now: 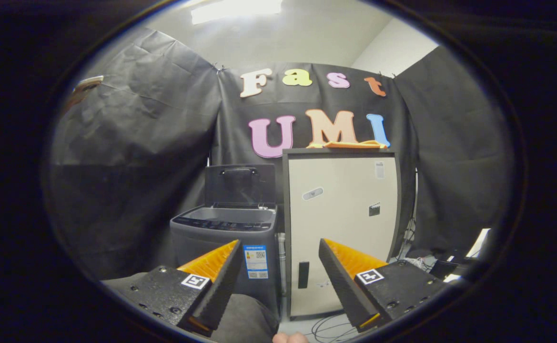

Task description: Put the clothes into the washing machine and then close the washing machine lid.

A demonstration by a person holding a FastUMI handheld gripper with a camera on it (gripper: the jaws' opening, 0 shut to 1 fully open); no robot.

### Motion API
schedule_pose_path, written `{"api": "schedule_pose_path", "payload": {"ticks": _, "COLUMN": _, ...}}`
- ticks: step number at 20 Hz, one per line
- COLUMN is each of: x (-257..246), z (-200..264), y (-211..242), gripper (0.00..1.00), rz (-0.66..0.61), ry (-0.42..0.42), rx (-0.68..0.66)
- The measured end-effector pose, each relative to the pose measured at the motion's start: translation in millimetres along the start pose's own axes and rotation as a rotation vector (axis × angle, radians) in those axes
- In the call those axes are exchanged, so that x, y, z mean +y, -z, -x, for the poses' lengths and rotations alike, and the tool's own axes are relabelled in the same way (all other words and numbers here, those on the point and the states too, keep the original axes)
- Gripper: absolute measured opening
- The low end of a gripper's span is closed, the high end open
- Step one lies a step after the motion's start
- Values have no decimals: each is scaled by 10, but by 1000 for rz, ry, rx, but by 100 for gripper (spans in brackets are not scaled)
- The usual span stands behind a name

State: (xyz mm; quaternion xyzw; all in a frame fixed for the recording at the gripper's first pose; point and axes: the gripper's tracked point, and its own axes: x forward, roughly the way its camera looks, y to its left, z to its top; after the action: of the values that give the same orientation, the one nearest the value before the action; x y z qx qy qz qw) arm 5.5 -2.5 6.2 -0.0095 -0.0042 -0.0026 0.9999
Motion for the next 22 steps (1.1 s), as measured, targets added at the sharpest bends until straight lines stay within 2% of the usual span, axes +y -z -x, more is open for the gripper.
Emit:
{"api": "schedule_pose_path", "payload": {"ticks": 12, "x": -187, "z": -539, "y": -276, "gripper": 96, "rz": -35, "ry": 23, "rx": 10}}
{"api": "schedule_pose_path", "payload": {"ticks": 20, "x": -474, "z": -996, "y": -398, "gripper": 96, "rz": -105, "ry": 66, "rx": 37}}
{"api": "schedule_pose_path", "payload": {"ticks": 22, "x": -557, "z": -1120, "y": -440, "gripper": 95, "rz": -84, "ry": 76, "rx": 50}}
